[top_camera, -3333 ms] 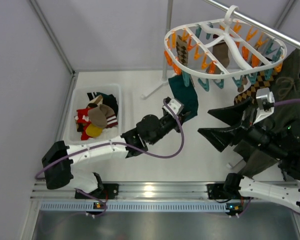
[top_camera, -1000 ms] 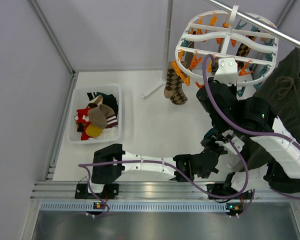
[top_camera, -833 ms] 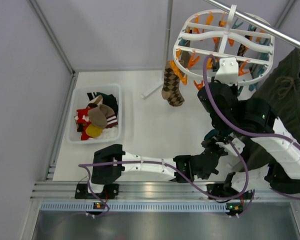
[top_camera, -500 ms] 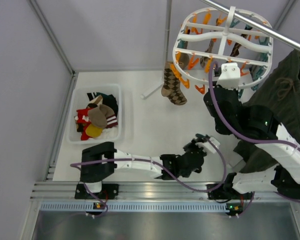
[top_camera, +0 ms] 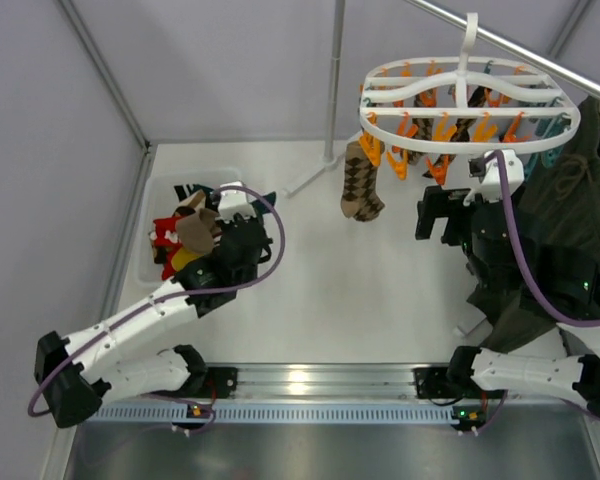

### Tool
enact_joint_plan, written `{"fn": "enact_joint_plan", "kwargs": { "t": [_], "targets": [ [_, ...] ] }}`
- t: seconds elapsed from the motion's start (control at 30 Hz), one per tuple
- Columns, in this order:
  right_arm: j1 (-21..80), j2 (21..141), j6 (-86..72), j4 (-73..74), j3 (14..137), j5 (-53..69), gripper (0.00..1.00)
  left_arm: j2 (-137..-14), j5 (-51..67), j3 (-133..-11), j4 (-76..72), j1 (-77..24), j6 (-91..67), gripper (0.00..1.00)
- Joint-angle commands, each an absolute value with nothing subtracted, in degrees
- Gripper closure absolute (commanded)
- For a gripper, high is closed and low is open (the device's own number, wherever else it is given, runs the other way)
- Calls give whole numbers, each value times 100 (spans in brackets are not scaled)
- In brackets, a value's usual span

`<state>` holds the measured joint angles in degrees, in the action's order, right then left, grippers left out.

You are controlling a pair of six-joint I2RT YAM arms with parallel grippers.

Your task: Remove the socks clipped to the hanger

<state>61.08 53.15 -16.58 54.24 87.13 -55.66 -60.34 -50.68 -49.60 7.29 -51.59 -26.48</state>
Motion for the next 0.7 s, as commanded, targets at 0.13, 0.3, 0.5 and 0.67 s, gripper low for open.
{"fn": "enact_joint_plan", "kwargs": {
  "t": [0.13,0.3,0.5,0.67],
  "targets": [
    [6047,4633,-1565,4764,8377,-3932,1,-5862,-4554,-5536,2538,-3230,-3585,100],
    [6038,4061,-1608,4641,8034,-3411,0,-6020,-3649,-6019,2900,-1883,-3569,100],
    [6038,3534,-1617,4491,7551,-3419,0,-6679,-2972,-6758,3208,-766,-3287,100],
    [6047,3261,-1608,4421,7392,-3340,1,-7478,-2638,-7092,3199,-246,-3059,64]
  ]
}}
